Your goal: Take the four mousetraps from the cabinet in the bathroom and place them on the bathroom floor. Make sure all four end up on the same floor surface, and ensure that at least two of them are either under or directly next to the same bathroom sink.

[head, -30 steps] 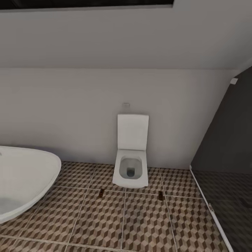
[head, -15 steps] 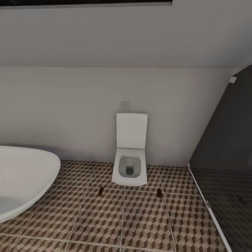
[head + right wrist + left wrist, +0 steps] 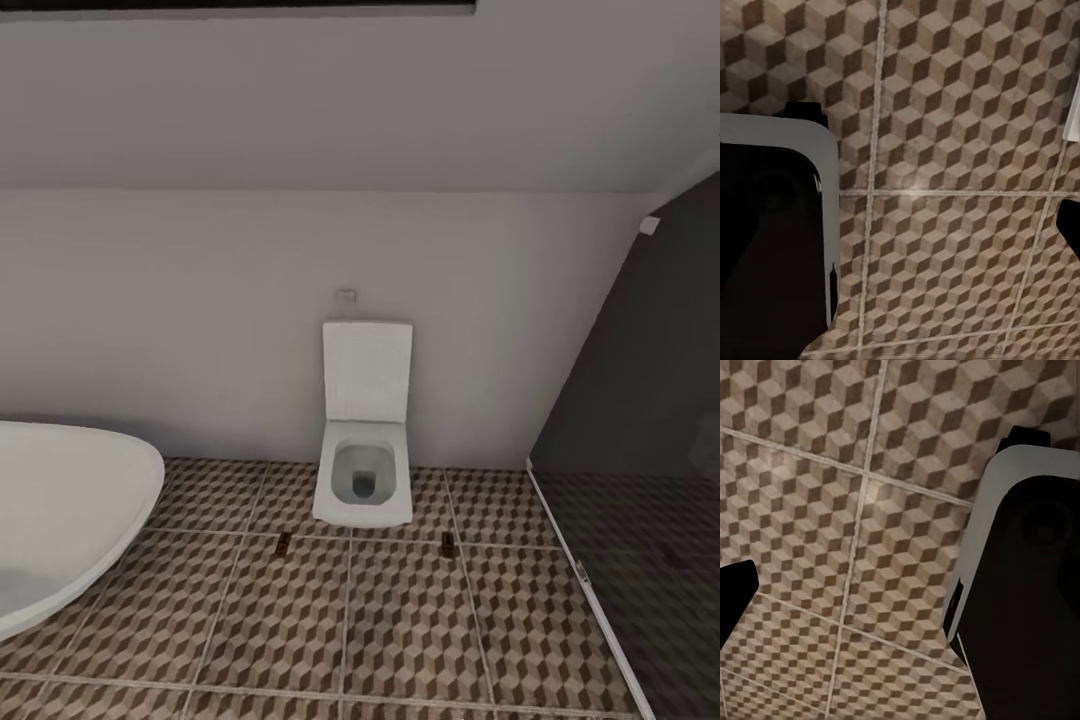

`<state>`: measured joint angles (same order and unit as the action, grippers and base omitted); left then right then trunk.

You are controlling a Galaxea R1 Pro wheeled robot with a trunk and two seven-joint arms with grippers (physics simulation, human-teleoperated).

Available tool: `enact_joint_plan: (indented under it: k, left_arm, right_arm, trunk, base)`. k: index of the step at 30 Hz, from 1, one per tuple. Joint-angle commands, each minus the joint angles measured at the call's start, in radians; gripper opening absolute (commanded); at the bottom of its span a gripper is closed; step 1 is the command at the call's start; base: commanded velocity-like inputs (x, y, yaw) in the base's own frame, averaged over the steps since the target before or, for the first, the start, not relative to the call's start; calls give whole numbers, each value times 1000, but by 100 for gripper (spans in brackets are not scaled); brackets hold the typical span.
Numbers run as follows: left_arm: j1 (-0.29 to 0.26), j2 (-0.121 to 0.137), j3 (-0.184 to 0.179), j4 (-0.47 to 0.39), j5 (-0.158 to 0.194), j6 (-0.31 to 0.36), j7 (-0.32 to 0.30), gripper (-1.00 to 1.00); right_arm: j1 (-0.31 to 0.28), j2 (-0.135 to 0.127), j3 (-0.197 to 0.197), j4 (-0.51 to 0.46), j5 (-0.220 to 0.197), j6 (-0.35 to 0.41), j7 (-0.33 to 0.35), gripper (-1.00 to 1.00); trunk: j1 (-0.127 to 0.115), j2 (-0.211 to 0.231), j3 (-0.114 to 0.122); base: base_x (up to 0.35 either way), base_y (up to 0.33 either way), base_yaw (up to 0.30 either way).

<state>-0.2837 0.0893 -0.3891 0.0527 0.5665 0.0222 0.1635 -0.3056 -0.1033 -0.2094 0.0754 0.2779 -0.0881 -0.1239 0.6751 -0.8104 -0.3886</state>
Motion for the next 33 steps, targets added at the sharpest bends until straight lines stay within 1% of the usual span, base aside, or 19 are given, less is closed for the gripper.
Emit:
enact_joint_plan:
  k: [1, 9, 20, 33]
  left_arm:
    - [-1, -1, -8, 0, 6, 2, 2, 100]
    - [0, -2, -7, -1, 7, 1, 5, 100]
    - [0, 1, -8, -3, 5, -1, 5, 100]
    - [0, 1, -8, -3, 6, -1, 5, 100]
  right_arm:
    - [0, 0, -8, 5, 12, -8, -5, 100]
    - [4, -2, -7, -4, 12, -9, -6, 100]
    - [5, 3, -5, -8, 11, -10, -4, 100]
    - [5, 2, -7, -8, 9, -10, -3, 100]
  trunk:
    - [0, -1, -2]
    - [0, -1, -8]
    - [0, -1, -9]
    - [0, -1, -9]
  base:
    - [0, 0, -82]
    - [0, 0, -32]
    - [0, 0, -2]
    - [0, 0, 0]
